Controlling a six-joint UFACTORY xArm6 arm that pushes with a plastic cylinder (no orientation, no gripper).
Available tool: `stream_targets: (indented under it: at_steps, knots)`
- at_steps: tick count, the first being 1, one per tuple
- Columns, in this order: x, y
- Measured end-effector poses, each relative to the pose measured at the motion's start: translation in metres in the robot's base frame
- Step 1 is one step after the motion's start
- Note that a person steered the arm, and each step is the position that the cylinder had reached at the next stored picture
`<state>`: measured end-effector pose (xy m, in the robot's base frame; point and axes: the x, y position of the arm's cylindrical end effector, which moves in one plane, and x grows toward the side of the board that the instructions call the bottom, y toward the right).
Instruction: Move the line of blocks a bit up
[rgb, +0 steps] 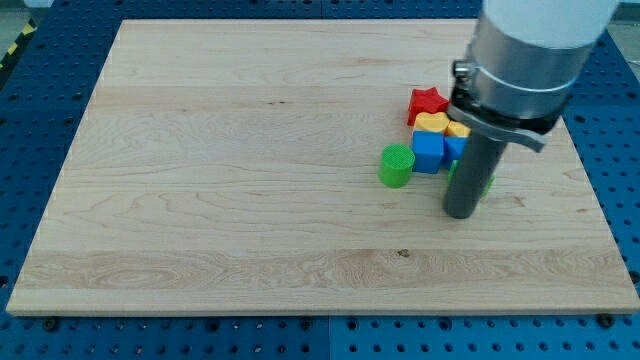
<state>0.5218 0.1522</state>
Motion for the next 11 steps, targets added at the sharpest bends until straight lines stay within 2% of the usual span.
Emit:
stream_targets:
  at_steps: [1,3,5,8,9,11]
  knots:
    - [0.003,0.025]
    - [0.011,0.029]
    - [0.023,-0.002]
    - [0.015,0.068]
    - [0.03,0.029]
    - [-0.018,0.002]
